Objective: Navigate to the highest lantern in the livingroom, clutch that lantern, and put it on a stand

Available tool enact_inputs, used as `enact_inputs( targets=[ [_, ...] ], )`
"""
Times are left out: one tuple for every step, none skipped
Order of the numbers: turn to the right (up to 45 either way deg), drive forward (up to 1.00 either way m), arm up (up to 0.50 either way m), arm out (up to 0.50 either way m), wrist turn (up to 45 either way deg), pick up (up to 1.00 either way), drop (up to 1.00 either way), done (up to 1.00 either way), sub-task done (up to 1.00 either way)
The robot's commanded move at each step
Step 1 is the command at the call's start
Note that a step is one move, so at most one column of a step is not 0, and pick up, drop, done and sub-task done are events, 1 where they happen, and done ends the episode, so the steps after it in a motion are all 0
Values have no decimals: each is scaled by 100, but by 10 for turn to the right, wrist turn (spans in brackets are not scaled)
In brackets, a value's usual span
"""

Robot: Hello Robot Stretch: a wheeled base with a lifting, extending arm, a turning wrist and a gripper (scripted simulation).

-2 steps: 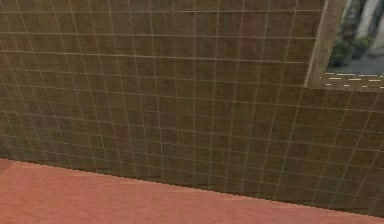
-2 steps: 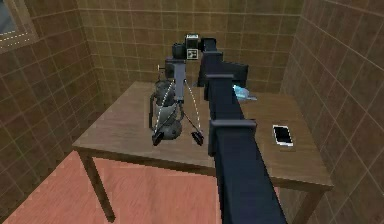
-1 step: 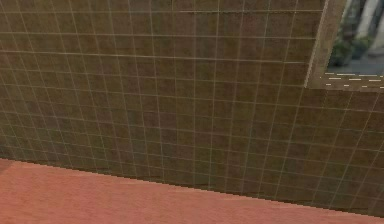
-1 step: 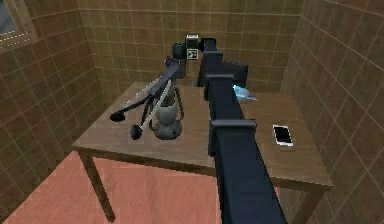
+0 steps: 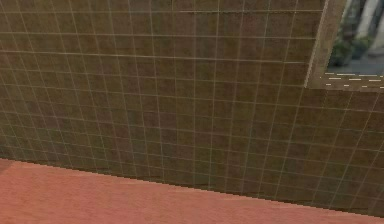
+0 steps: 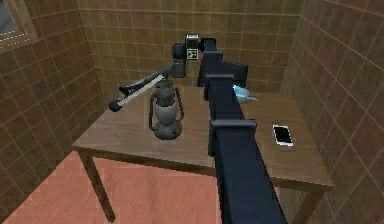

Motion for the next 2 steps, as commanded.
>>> enact_inputs(
  targets=[
    [0,0,0,0,450,0,0,0,0],
    [0,0,0,0,180,0,0,0,0]
  ],
)
